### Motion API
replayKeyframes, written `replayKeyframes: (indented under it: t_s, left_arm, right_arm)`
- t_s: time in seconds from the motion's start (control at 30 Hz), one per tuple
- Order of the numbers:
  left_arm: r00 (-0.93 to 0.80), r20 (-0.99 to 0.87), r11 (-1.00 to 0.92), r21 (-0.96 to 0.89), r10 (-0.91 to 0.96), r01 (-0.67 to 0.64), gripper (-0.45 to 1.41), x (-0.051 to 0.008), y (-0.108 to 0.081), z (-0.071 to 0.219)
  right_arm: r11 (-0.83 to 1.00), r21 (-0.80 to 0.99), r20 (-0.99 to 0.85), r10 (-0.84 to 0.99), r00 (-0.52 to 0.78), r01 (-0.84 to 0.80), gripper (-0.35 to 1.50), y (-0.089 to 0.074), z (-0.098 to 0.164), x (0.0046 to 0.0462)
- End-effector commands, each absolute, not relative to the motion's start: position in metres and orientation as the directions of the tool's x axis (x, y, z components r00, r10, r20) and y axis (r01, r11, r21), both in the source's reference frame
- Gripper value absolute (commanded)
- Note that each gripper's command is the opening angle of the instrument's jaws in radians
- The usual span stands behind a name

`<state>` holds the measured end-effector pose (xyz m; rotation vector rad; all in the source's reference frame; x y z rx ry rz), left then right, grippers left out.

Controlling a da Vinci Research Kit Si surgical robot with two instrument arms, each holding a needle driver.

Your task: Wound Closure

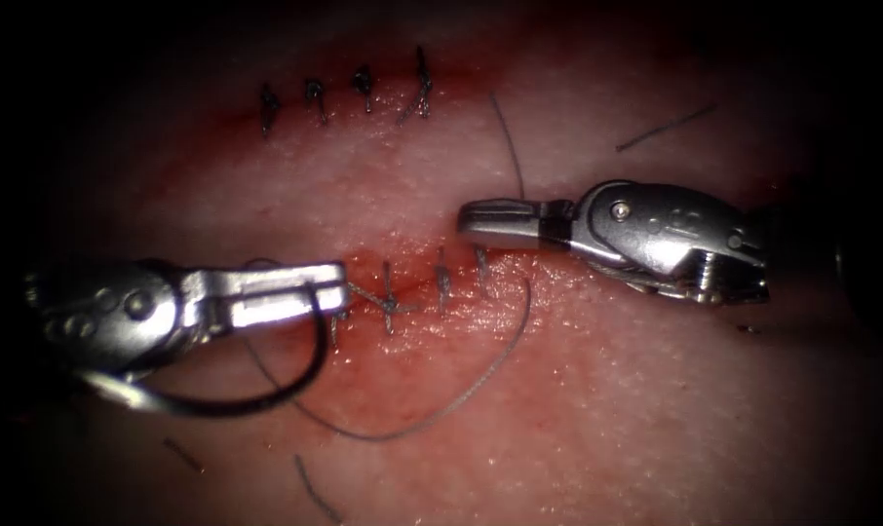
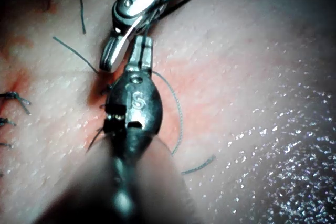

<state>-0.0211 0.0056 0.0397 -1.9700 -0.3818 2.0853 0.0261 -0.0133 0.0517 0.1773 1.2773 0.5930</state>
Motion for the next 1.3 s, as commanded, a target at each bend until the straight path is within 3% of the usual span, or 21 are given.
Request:
replayKeyframes:
  t_s: [0.03, 0.37, 0.53, 0.83, 1.3]
  left_arm:
    - [-0.038, -0.931, -0.931, -0.364, 0.363, 0.019, -0.45, -0.0219, 0.005, 0.040]
    - [0.107, -0.918, -0.917, -0.361, 0.381, 0.169, -0.45, -0.0237, 0.004, 0.034]
    - [0.171, -0.907, -0.914, -0.347, 0.384, 0.209, -0.45, -0.0241, 0.004, 0.033]
    - [0.227, -0.891, -0.913, -0.351, 0.394, 0.207, -0.45, -0.0233, 0.006, 0.033]
    - [0.292, -0.911, -0.957, -0.279, 0.292, 0.084, -0.45, -0.0214, 0.010, 0.034]
  right_arm:
    - [0.851, 0.433, -0.857, 0.491, 0.156, -0.297, -0.35, -0.014, 0.052, 0.0286]
    - [0.900, 0.387, -0.902, 0.415, 0.118, -0.201, -0.35, -0.015, 0.054, 0.0356]
    - [0.919, 0.371, -0.925, 0.379, 0.032, -0.134, -0.35, -0.016, 0.055, 0.0381]
    - [0.913, 0.408, -0.913, 0.408, -0.028, -0.002, -0.35, -0.020, 0.055, 0.0435]
    - [0.851, 0.492, -0.848, 0.516, -0.119, 0.181, -0.35, -0.023, 0.053, 0.0445]
